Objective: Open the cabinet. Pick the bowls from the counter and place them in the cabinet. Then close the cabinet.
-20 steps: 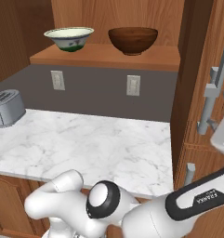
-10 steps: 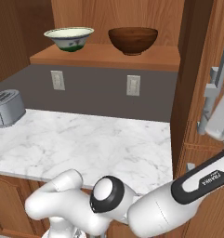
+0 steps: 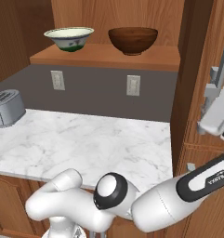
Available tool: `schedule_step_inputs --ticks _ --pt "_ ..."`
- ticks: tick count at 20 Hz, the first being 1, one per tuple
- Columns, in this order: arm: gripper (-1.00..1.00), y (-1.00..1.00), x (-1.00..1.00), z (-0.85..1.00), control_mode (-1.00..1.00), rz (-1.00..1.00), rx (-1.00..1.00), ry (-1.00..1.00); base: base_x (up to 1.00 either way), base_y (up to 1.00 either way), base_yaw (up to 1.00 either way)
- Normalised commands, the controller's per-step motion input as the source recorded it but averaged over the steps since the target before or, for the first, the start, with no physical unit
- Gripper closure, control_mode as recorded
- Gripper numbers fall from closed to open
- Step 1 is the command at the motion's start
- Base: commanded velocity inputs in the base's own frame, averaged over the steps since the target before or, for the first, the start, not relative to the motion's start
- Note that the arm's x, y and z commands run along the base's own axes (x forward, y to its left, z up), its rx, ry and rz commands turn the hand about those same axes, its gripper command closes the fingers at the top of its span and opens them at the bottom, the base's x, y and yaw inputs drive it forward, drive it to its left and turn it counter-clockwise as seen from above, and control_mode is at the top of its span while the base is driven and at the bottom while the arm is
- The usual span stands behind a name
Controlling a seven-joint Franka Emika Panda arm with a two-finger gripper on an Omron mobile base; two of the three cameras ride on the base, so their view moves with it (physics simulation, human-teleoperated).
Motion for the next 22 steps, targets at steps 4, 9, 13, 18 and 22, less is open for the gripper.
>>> schedule_step_inputs --ticks 4,9,13,18,22 --pt "-1.0 0.97 -0.04 0.01 -1.0 0.14 0.08 -0.1 0.0 0.0 0.0" --pt "-1.0 1.0 0.16 0.06 -1.0 0.12 0.01 -0.14 0.0 0.0 0.0" --pt "-1.0 1.0 0.15 0.21 -1.0 0.03 0.0 -0.24 0.0 0.0 0.0" --pt "-1.0 1.0 0.01 0.28 -1.0 -0.1 0.0 -0.48 0.0 0.0 0.0" --pt "-1.0 1.0 0.44 0.12 -1.0 -0.31 -0.03 -0.63 0.0 0.0 0.0"
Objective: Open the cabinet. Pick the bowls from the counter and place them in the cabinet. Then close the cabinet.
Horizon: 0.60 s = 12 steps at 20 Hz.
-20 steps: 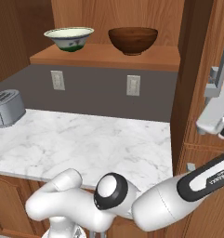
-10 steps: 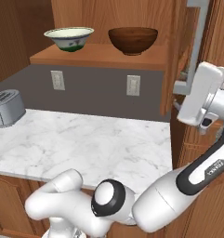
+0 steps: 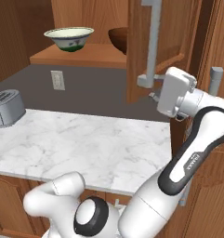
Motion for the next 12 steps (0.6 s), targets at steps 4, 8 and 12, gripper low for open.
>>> schedule_step_inputs --ticks 4,8,12 --pt "-1.0 1.0 0.9 0.43 -1.0 -0.39 -0.05 -0.43 0.0 0.0 0.0" --pt "-1.0 1.0 0.91 0.94 -1.0 -0.3 -0.1 -0.21 0.0 0.0 0.0" --pt "-1.0 0.87 0.83 1.0 -1.0 -0.27 -0.02 -0.06 0.0 0.0 0.0"
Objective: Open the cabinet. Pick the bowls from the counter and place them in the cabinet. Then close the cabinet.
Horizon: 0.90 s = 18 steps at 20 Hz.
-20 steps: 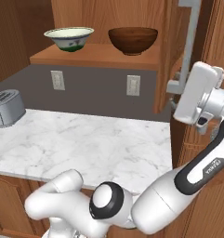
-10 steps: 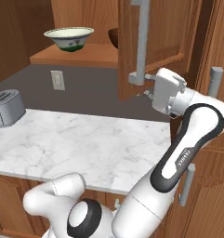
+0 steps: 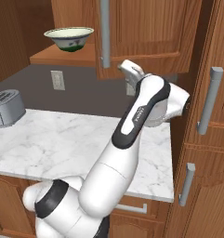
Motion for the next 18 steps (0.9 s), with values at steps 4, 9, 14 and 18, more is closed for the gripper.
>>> schedule_step_inputs --ticks 4,9,14,18 --pt "-1.0 0.4 0.73 1.0 -1.0 -0.34 0.0 0.08 0.0 0.0 0.0" --pt "-1.0 0.17 0.67 0.99 -1.0 -0.35 0.03 0.2 0.0 0.0 0.0" --pt "-1.0 0.0 0.61 1.0 -1.0 -0.35 0.1 0.3 0.0 0.0 0.0" --pt "-1.0 -0.02 0.48 1.0 -1.0 -0.33 0.2 0.39 0.0 0.0 0.0"
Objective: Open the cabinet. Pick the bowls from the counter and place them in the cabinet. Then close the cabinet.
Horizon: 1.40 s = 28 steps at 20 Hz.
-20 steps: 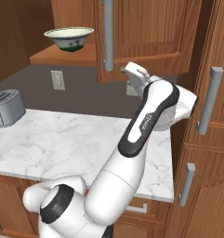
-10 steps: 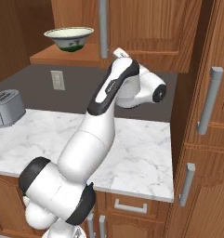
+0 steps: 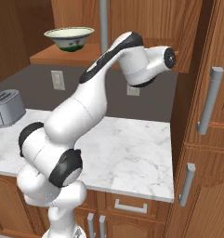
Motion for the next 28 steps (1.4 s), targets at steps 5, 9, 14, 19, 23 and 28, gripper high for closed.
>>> schedule_step_inputs --ticks 5,9,14,19,23,28 --pt "-1.0 -0.2 0.24 0.7 -1.0 -0.32 0.28 0.33 0.0 0.0 0.0" --pt "-1.0 0.18 -0.04 0.08 -1.0 -0.35 0.04 -0.33 0.0 0.0 0.0" --pt "-1.0 0.69 -0.66 -0.28 -1.0 -0.2 -0.07 -0.99 0.0 0.0 0.0" --pt "-1.0 0.26 -0.17 -0.35 -1.0 -0.24 -0.11 -0.94 0.0 0.0 0.0" --pt "-1.0 1.0 -0.51 -1.0 -1.0 -0.38 -0.01 -0.62 0.0 0.0 0.0" --pt "-1.0 1.0 -1.0 -1.0 -1.0 -0.34 -0.08 -0.42 0.0 0.0 0.0"
